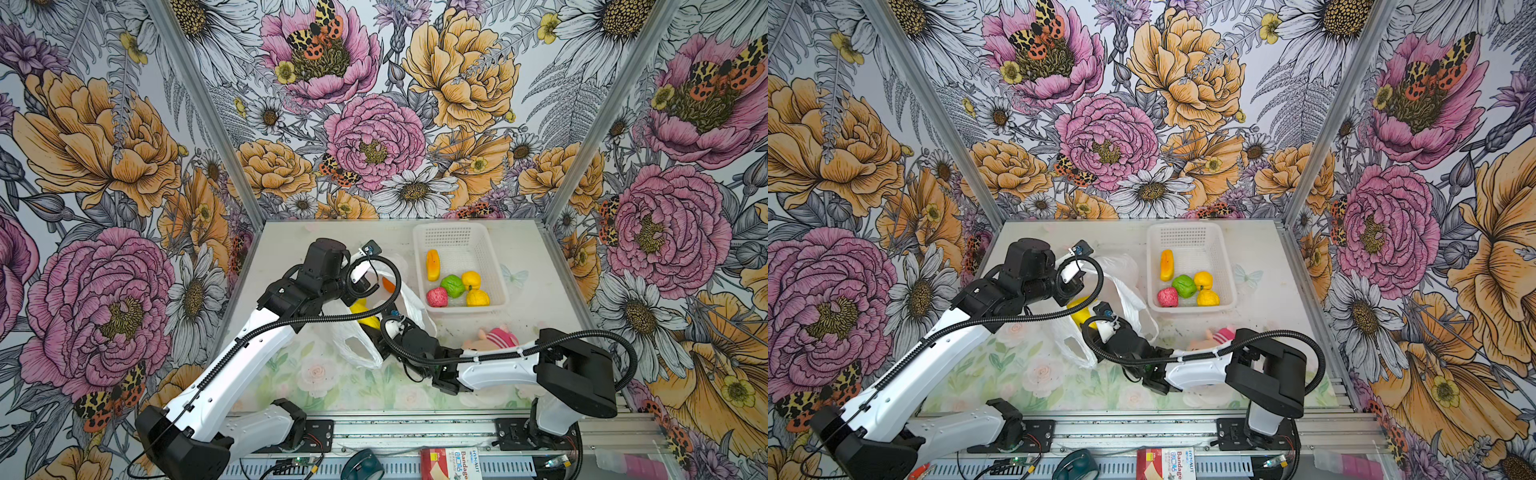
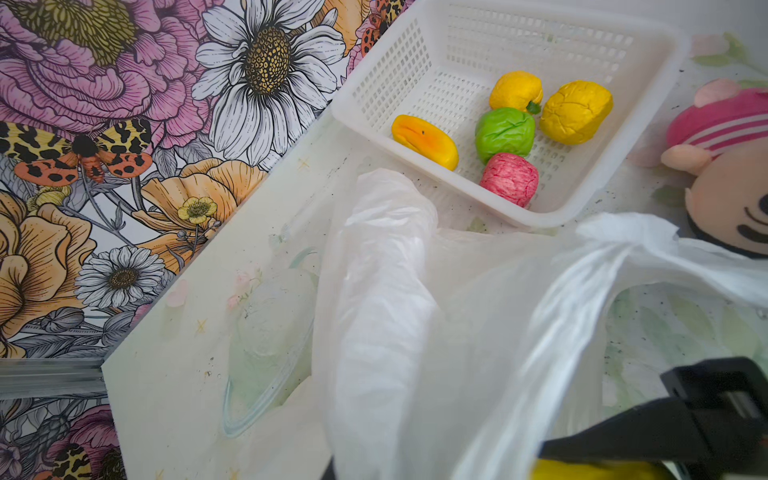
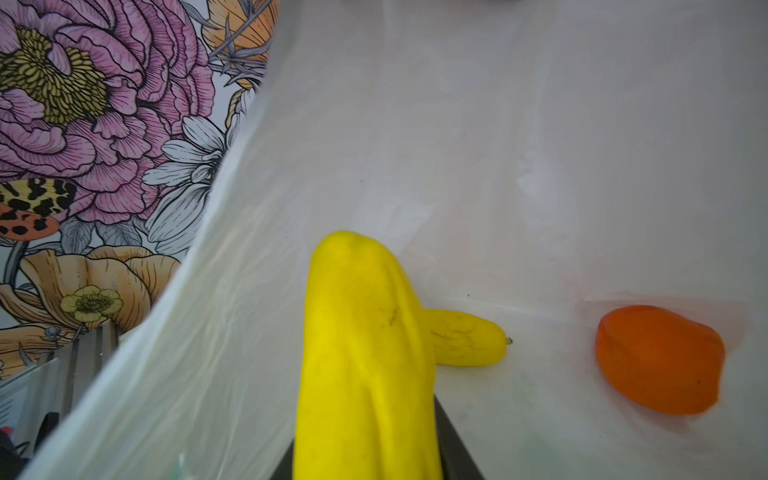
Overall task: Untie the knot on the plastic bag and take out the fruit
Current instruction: 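Lift the long yellow fruit up out of the bag with the right gripper, then carry the long yellow fruit over the white basket with the right gripper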
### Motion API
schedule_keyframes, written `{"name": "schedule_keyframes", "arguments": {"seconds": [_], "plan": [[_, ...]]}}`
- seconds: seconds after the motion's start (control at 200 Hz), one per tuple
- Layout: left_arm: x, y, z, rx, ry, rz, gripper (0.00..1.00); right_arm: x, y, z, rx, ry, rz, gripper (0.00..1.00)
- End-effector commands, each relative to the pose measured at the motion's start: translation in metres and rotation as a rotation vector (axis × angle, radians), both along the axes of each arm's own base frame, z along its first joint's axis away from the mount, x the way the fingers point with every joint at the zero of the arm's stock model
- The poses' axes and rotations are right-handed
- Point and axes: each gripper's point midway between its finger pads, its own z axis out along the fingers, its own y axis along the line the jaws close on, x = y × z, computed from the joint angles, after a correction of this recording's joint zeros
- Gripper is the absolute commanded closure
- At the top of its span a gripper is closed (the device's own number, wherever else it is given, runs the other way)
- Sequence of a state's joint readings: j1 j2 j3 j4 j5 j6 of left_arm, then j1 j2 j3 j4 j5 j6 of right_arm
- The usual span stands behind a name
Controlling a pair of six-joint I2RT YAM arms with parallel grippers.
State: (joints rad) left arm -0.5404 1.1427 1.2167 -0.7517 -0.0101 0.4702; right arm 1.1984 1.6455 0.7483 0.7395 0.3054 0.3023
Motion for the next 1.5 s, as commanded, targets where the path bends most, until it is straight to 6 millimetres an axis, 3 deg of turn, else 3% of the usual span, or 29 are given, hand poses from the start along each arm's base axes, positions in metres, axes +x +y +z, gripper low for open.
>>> {"name": "schedule_keyframes", "arguments": {"seconds": [0.0, 0.31, 0.44, 0.761, 1.001, 1.251, 1.491], "plan": [[0.005, 0.002, 0.001, -0.011, -0.009, 0.028, 1.0, -0.01, -0.003, 0.029, 0.076, -0.055, 0.04, 0.7], [0.006, 0.003, -0.001, -0.008, -0.005, 0.033, 1.0, -0.034, -0.014, 0.056, 0.127, -0.082, 0.116, 0.69], [0.007, 0.004, 0.0, -0.007, -0.007, 0.036, 1.0, -0.038, -0.029, 0.07, 0.144, -0.093, 0.101, 0.69], [0.007, 0.005, -0.001, -0.004, -0.004, 0.041, 1.0, -0.044, -0.102, 0.118, 0.206, -0.16, -0.015, 0.67], [0.008, 0.005, -0.002, -0.003, -0.002, 0.041, 1.0, -0.032, -0.166, 0.135, 0.233, -0.199, -0.207, 0.67], [0.007, 0.005, -0.001, -0.005, -0.004, 0.04, 1.0, 0.007, -0.23, 0.121, 0.218, -0.165, -0.495, 0.66], [0.007, 0.005, 0.0, -0.007, -0.007, 0.039, 1.0, 0.051, -0.258, 0.087, 0.188, -0.027, -0.641, 0.66]]}}
